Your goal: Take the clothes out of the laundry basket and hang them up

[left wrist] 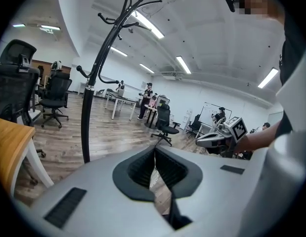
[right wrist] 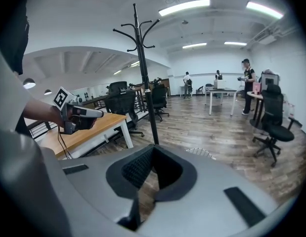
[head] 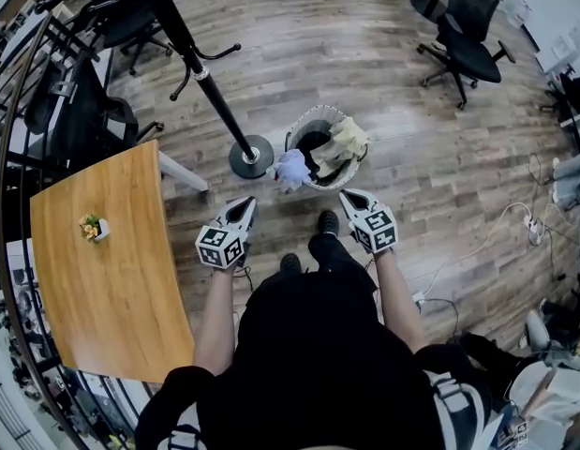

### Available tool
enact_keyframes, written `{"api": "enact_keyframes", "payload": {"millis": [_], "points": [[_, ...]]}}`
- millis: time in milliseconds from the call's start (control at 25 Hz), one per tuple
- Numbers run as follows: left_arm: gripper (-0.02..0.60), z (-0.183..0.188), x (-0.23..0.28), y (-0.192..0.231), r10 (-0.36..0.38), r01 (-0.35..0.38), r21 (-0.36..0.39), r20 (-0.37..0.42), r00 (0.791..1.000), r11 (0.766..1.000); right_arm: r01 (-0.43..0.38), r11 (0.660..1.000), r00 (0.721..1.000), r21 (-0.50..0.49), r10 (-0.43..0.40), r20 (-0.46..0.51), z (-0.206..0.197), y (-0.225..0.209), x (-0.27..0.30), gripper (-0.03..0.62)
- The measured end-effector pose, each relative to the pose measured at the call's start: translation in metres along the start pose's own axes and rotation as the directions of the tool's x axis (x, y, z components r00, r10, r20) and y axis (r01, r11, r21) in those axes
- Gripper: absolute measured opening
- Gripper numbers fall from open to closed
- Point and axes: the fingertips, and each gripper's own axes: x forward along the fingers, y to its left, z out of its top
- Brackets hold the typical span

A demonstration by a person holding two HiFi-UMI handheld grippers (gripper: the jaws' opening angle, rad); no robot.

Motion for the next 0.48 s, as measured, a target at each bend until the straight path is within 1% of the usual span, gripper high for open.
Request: {"api": "enact_keyframes", "payload": {"millis": [160, 480], "points": [[0.021, 0.004, 0.022, 0.001, 0.017, -0.017, -0.011, -0.008, 1.0, 1.0, -0.029, 1.0, 0.999, 0.007, 0.03, -0.032, 0.002, -0.018, 0.011, 0.008], [0.021, 0.002, 0.052, 0.016, 0.077, -0.079, -0.05, -0.038, 0.996, 0.996, -0.12, 0.993, 0.989, 0.0, 0.119, -0.088, 0.0, -0.037, 0.046, 0.007]]}}
